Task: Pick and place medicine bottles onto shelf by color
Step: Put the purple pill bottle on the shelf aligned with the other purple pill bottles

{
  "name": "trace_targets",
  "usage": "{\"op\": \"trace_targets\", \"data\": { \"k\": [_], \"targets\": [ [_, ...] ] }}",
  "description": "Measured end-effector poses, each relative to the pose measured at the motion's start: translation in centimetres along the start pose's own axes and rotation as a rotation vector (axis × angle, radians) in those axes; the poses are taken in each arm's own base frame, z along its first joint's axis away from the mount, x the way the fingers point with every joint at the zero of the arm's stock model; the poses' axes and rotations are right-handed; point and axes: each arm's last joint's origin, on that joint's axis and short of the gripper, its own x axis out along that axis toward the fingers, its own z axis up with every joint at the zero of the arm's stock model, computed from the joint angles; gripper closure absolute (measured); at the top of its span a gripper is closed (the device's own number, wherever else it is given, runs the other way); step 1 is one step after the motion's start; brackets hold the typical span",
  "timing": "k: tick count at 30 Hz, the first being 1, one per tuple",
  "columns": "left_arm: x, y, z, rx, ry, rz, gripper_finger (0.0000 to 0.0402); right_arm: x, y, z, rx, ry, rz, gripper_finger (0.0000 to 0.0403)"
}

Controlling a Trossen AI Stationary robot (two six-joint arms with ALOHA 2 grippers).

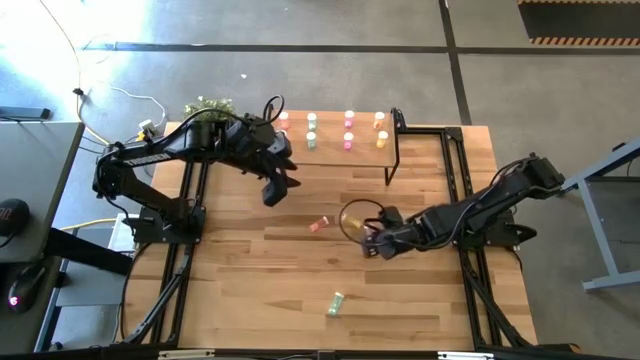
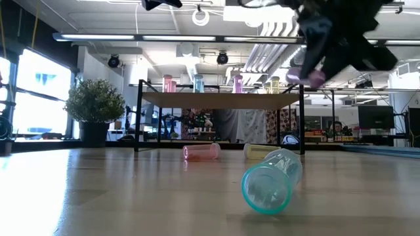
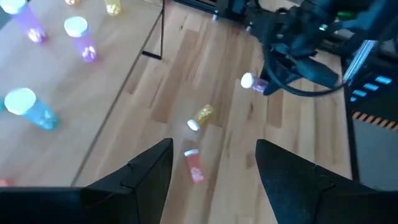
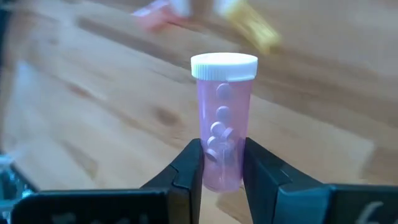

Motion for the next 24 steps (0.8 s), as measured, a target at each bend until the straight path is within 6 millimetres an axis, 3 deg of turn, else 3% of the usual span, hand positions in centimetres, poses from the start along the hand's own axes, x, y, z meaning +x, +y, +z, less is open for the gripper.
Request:
{"op": "trace_targets", "data": {
  "k": [8,15,24],
  "targets": [
    [0.0,-0.3,-0.1,-0.132,0.023,-0.082,0.0181,-2.7,3.6,2.4,-0.263,-0.110,0.114,0.0330],
    [1.9,-0.8,0.5,-0.213,0.026,-0.119,0.0181,-4.1,6.3,4.0,-0.497,-0.179,0.300,0.0330],
    [5.7,-2.1,0.6,-0.208,0.089,-0.163,0.0181,-3.8,6.4,5.5,-0.588,-0.181,0.334,0.0330]
  ]
}}
